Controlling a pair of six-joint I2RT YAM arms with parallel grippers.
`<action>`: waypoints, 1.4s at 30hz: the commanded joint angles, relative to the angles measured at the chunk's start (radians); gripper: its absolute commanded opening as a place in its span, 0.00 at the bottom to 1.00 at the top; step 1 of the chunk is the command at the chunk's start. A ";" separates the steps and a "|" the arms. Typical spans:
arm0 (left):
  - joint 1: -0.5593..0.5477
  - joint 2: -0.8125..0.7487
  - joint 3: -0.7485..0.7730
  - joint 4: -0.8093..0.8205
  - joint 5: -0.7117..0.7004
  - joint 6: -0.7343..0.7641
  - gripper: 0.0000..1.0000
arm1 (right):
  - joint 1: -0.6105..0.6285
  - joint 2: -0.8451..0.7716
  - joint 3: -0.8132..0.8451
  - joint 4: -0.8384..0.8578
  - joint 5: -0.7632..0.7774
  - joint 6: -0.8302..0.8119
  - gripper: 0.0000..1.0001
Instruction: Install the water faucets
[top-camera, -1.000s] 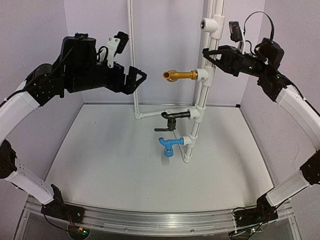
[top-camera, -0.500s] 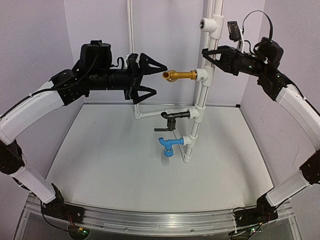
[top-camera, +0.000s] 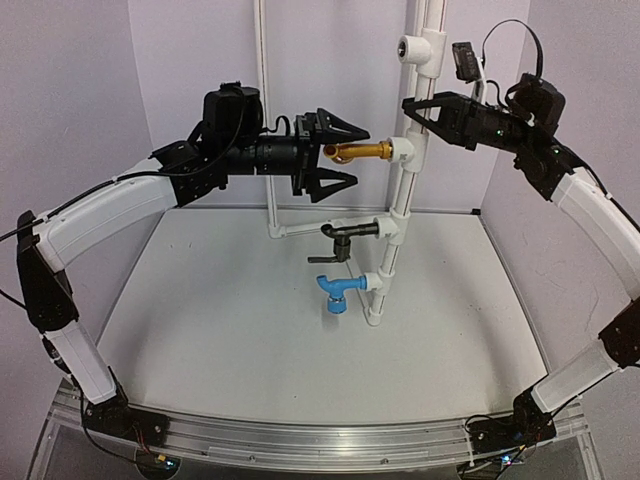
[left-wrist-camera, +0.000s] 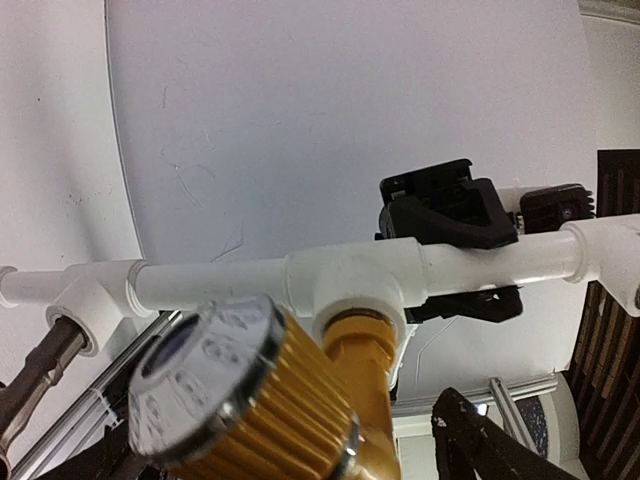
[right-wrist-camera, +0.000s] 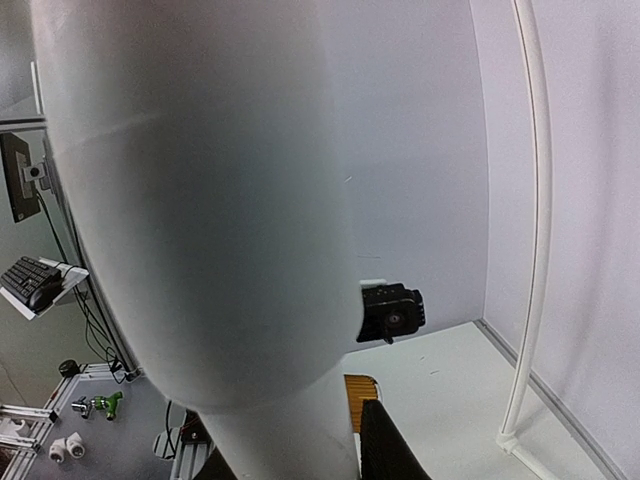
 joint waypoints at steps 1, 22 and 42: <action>0.001 0.007 0.063 0.036 0.021 0.047 0.79 | 0.005 0.016 -0.040 -0.187 -0.002 0.096 0.28; 0.001 0.003 0.156 -0.076 -0.002 0.816 0.45 | 0.015 -0.021 -0.058 -0.185 -0.049 0.169 0.13; -0.016 -0.037 0.190 -0.153 -0.025 1.521 0.52 | 0.025 -0.014 -0.059 -0.185 -0.016 0.192 0.06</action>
